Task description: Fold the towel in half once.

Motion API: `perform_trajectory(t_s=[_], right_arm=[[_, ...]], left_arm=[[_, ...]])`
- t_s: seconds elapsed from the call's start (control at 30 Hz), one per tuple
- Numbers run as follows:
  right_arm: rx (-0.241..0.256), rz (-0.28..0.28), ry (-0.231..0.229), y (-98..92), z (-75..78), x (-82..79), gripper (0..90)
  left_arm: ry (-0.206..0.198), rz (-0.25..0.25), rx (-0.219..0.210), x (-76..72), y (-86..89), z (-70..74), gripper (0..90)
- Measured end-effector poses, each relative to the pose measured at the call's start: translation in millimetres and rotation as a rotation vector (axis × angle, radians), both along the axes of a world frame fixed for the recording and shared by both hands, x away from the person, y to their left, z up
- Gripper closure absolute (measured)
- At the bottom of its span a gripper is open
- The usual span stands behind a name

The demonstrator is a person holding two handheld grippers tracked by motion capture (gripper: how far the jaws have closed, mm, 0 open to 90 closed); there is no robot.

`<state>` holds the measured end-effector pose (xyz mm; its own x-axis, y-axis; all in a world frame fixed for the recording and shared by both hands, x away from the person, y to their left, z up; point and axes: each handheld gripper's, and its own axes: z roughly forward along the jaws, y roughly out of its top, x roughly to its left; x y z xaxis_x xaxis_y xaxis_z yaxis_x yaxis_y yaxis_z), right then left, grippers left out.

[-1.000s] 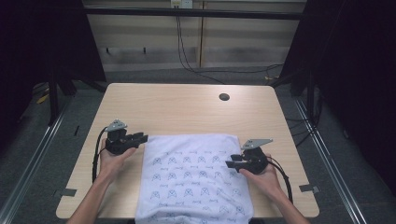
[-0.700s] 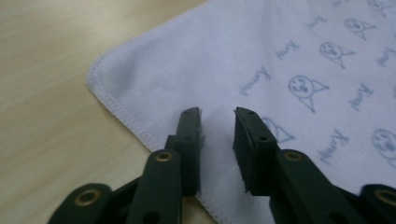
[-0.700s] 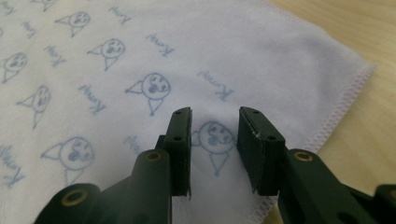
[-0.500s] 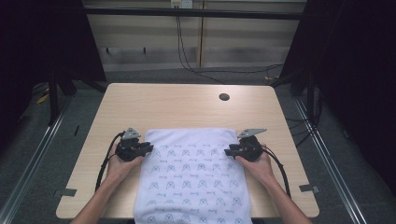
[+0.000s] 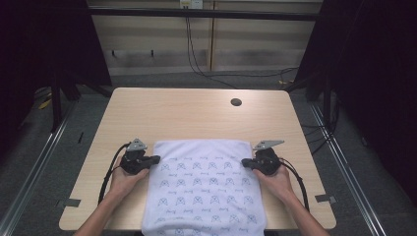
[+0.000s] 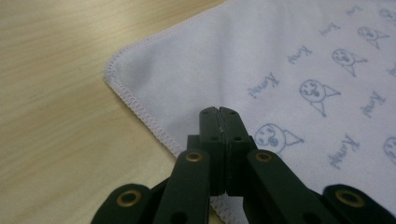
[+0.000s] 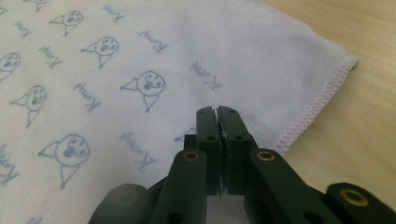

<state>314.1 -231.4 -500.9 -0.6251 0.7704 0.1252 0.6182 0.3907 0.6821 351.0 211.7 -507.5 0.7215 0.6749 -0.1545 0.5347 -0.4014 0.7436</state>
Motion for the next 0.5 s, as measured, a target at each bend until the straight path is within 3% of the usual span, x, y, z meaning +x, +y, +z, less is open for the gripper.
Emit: perform_trajectory(t_s=[0.1, 0.27, 0.4, 0.43, 0.5], right_arm=[[-0.012, 0.02, -0.02, 0.4, 0.2, -14.5, 87.6], [0.025, 0.062, 0.029, -1.2, 1.7, -35.8, 85.5], [0.049, 0.065, 0.044, -2.8, 1.4, -41.7, 79.1], [0.055, 0.071, 0.044, -2.7, 1.2, -41.5, 76.7], [0.045, 0.061, -0.002, -3.5, 5.6, -37.7, 73.3]], left_arm=[[0.045, -0.007, -0.035, -8.6, 0.7, 0.1, 89.2], [0.051, -0.039, -0.021, -23.6, 2.6, 1.8, 88.7], [0.042, -0.052, -0.003, -31.5, 1.2, 3.4, 84.6], [0.04, -0.053, 0.0, -31.7, 0.9, 3.6, 83.9], [0.049, -0.06, -0.013, -29.5, 1.8, 3.2, 83.3]])
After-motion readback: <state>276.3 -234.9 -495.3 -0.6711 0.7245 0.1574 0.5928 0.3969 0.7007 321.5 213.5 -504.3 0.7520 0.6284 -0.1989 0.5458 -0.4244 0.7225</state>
